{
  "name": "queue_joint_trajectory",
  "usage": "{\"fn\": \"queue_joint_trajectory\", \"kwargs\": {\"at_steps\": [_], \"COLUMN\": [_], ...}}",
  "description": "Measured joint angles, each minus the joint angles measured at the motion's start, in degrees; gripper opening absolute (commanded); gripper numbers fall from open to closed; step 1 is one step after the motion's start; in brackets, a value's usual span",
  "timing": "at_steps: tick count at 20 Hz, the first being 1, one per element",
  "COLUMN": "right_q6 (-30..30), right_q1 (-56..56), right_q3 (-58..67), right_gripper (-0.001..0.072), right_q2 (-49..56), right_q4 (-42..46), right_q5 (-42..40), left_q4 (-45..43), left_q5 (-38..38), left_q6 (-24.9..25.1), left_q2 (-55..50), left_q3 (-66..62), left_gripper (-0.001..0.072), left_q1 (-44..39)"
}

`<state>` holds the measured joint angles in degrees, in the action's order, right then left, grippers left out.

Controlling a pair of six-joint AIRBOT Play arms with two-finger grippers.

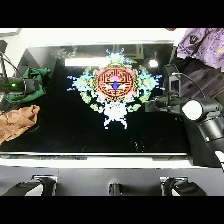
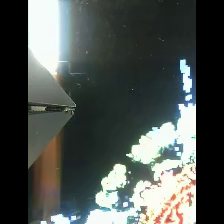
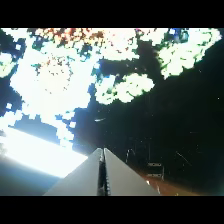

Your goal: Fold the clothes and pants, and hang the long-sleeved shirts on hangers.

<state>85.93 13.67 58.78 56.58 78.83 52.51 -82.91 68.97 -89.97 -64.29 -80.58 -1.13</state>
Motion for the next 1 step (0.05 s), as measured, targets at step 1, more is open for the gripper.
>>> {"fn": "queue_joint_trajectory", "kwargs": {"at_steps": [1], "right_q6": [0.0], "right_q1": [0.0], "right_q3": [0.0], "right_gripper": [0.0031], "right_q2": [0.0], "right_q4": [0.0], "right_q5": [0.0], "left_q4": [-0.02], "left_q5": [0.0], "left_q6": [0.0], "left_q2": [0.0], "left_q3": [0.0], "left_gripper": [0.0018], "left_q1": [0.0]}}
